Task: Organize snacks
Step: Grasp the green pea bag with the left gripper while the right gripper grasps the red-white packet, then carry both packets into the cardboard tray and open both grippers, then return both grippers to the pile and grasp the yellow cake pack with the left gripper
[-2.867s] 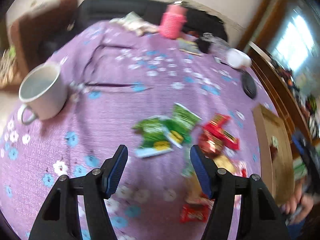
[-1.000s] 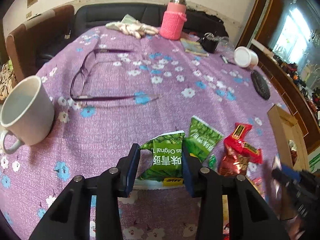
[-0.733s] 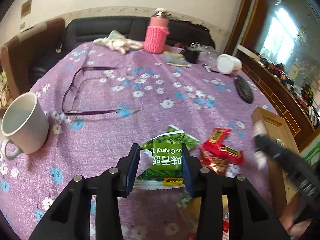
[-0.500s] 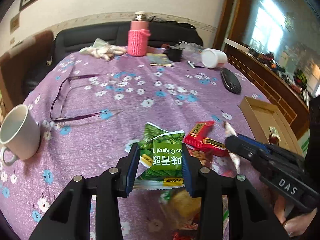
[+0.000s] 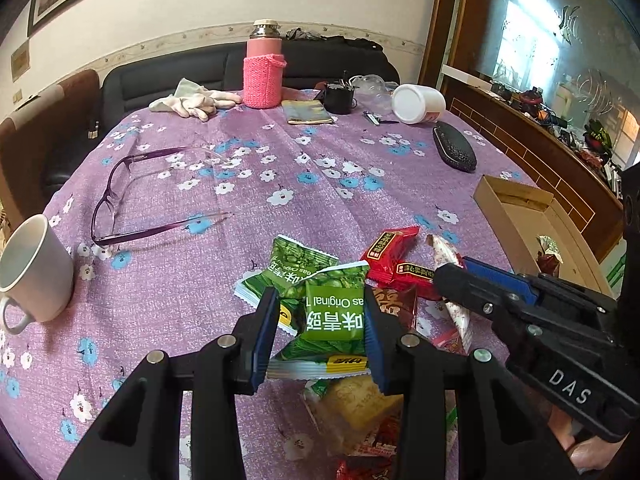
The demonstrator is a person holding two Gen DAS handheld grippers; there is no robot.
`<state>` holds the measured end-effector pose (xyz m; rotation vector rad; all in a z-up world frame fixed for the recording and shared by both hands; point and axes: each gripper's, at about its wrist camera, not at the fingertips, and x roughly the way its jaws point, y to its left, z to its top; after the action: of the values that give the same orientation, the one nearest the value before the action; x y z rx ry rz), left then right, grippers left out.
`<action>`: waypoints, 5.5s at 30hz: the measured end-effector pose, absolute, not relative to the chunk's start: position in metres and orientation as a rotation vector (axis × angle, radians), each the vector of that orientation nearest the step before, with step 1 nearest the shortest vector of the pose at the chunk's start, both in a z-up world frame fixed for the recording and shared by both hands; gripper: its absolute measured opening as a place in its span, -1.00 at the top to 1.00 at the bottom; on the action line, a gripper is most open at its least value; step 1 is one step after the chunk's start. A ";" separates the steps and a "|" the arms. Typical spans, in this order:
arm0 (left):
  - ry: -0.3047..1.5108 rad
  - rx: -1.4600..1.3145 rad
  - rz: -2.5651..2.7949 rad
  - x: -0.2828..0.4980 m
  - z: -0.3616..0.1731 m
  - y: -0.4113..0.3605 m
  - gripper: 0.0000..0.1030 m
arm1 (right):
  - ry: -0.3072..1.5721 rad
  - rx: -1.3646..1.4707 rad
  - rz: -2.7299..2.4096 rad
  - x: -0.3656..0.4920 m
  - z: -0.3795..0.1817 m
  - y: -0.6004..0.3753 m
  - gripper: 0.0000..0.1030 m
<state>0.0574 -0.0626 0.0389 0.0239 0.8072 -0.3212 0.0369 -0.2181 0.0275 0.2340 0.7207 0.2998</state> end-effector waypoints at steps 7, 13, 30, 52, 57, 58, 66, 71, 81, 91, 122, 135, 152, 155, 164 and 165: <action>0.809 0.030 -0.317 0.059 0.038 -0.064 0.25 | 0.737 0.276 0.301 0.039 0.026 -0.224 0.58; 0.812 0.028 -0.323 0.059 0.037 -0.064 0.25 | 0.732 0.286 0.300 0.038 0.027 -0.226 0.58; 0.791 0.030 -0.343 0.054 0.041 -0.067 0.25 | 0.717 0.322 0.292 0.037 0.030 -0.232 0.58; 0.792 0.025 -0.332 0.056 0.040 -0.067 0.25 | 0.607 0.498 0.163 0.033 0.056 -0.311 0.58; 0.834 0.020 -0.353 0.059 0.035 -0.074 0.25 | 0.568 0.539 0.110 0.030 0.062 -0.338 0.59; 0.836 0.024 -0.351 0.058 0.036 -0.076 0.25 | 0.560 0.550 0.095 0.029 0.063 -0.346 0.59; 0.818 0.071 -0.426 0.041 0.069 -0.118 0.25 | 0.526 0.730 -0.012 0.015 0.060 -0.420 0.59; 0.836 0.055 -0.572 0.027 0.080 -0.179 0.25 | 0.540 0.804 -0.092 0.006 0.054 -0.455 0.59; 0.919 0.127 -0.785 -0.010 0.042 -0.282 0.25 | 0.691 0.816 -0.258 0.011 0.022 -0.496 0.59; 0.891 0.199 -0.792 -0.015 0.026 -0.288 0.25 | 0.767 0.758 -0.297 0.020 0.011 -0.493 0.57; 0.858 0.138 -0.762 -0.016 0.049 -0.272 0.07 | 0.635 0.612 -0.244 0.017 0.050 -0.457 0.46; 0.835 0.117 -0.720 -0.019 0.072 -0.241 0.07 | 0.602 0.564 -0.178 0.015 0.059 -0.435 0.45; 0.864 0.058 -0.529 0.016 0.051 -0.079 0.07 | 0.655 0.221 0.174 0.017 0.061 -0.288 0.39; 0.866 0.138 -0.553 0.014 0.041 -0.084 0.07 | 0.681 0.164 0.218 0.017 0.054 -0.267 0.37; 0.900 0.164 -0.522 0.025 0.024 -0.084 0.07 | 0.706 0.154 0.268 0.015 0.048 -0.260 0.34; 0.902 0.163 -0.511 0.027 0.023 -0.083 0.07 | 0.713 0.152 0.279 0.015 0.048 -0.257 0.34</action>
<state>0.0273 -0.0831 0.0228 0.1629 0.9023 -0.5107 0.0147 -0.2575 0.0477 0.1516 0.7128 0.2793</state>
